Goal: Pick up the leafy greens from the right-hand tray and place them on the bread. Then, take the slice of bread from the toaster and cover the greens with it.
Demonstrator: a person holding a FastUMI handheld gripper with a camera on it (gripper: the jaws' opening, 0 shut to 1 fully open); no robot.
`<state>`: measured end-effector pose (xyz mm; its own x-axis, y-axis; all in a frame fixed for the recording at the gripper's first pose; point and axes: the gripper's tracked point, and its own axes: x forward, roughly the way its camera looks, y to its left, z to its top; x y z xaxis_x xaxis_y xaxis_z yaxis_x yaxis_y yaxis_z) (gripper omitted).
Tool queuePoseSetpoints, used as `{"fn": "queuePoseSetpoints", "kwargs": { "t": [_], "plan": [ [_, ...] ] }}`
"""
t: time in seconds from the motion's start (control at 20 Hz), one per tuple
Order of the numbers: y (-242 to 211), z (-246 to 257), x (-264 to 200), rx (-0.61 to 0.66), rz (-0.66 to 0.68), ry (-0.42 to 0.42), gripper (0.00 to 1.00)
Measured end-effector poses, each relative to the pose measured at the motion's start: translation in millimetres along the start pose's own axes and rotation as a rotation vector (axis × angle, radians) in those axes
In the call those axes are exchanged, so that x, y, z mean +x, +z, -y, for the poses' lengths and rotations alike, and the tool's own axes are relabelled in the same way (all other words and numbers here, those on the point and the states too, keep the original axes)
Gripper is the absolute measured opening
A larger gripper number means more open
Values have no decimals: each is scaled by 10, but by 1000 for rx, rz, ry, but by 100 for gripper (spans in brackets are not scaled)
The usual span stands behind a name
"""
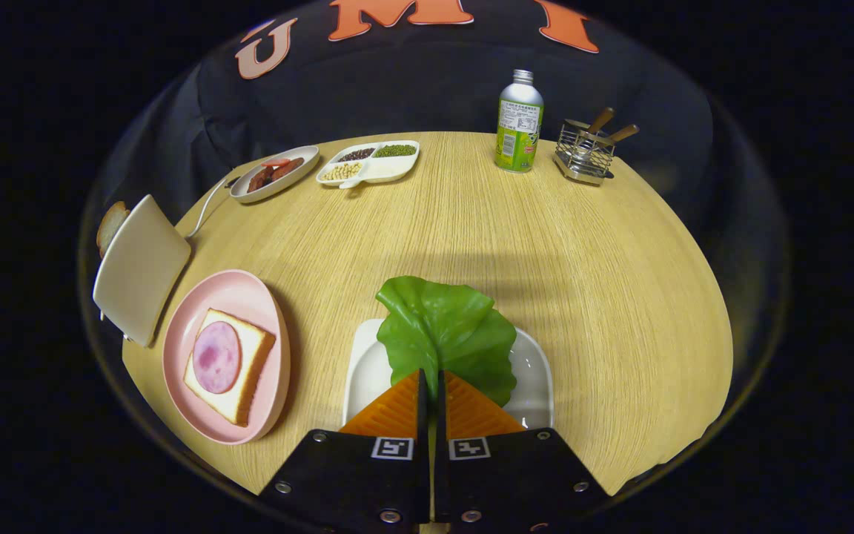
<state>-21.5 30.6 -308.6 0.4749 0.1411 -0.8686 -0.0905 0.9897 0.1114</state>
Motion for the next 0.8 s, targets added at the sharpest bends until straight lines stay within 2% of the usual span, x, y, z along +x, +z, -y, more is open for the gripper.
{"fn": "queuePoseSetpoints", "kwargs": {
  "t": [0.35,0.8],
  "plan": [
    [341,-367,-389,36,136,148,3],
    [415,-1125,-472,-43,158,297,3]
  ]
}}
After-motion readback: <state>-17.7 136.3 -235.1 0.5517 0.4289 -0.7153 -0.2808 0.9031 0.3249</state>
